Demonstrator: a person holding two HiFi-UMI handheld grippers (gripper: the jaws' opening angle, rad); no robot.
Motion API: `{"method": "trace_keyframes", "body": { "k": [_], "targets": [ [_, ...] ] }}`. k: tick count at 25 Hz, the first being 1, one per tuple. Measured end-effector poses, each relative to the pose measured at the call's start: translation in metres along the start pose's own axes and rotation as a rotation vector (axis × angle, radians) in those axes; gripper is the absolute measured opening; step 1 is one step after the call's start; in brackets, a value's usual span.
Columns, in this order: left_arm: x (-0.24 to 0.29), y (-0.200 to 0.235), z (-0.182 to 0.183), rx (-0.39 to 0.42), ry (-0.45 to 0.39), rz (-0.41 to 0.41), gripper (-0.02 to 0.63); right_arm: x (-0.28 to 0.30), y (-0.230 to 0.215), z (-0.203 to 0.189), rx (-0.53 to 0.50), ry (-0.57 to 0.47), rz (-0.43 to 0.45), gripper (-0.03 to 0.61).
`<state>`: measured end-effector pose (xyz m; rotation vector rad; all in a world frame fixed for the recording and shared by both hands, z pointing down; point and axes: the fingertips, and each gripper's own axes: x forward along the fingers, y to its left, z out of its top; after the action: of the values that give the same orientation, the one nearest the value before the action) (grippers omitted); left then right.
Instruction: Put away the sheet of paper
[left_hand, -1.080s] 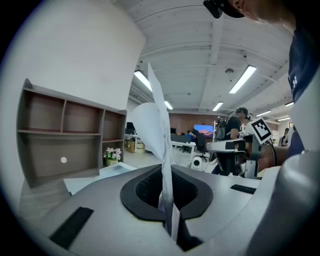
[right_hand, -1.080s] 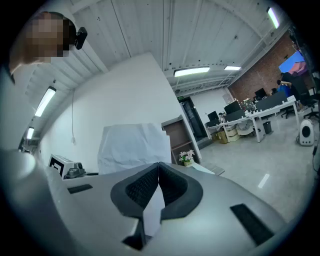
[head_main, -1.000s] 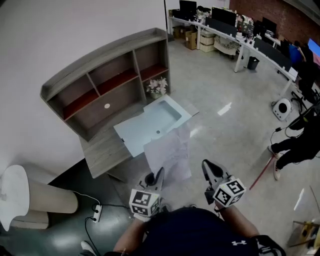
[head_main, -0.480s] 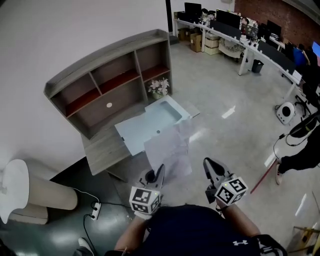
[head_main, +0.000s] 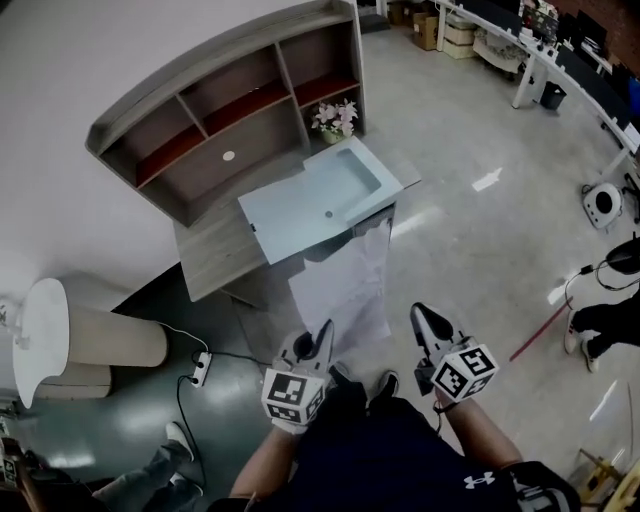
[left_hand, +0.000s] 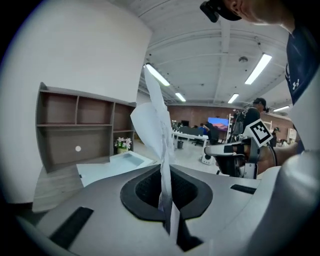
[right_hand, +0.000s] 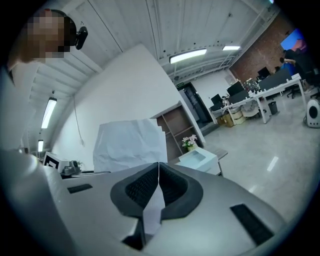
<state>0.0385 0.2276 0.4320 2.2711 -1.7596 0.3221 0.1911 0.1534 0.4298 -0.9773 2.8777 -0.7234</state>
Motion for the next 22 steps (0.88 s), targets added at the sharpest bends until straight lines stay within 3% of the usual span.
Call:
{"method": "trace_keyframes", "body": {
  "k": [5,10,14,18,19,22],
  "targets": [
    [0.034,0.029,0.005,0.035,0.061,-0.030,0.017,0.034,-0.012,0.010,0.021,-0.010,-0.058,0.015],
    [0.097,0.061,0.069,0.087,0.058,-0.196,0.017,0.072,-0.003,0.084,-0.081,-0.091,-0.086,0.015],
    [0.135,0.092,0.112,0.063,0.118,-0.230,0.017,0.100,0.010,0.124,-0.132,-0.115,-0.095,0.015],
    [0.155,0.092,0.105,0.305,0.202,-0.239,0.017,0.112,0.012,0.134,-0.114,-0.126,-0.118,0.015],
    [0.161,0.087,0.100,0.328,0.196,-0.258,0.017,0.116,0.011,0.136,-0.112,-0.133,-0.122,0.015],
    [0.175,0.075,0.067,0.207,0.162,-0.302,0.017,0.123,0.011,0.131,-0.110,-0.142,-0.098,0.015]
  ]
}}
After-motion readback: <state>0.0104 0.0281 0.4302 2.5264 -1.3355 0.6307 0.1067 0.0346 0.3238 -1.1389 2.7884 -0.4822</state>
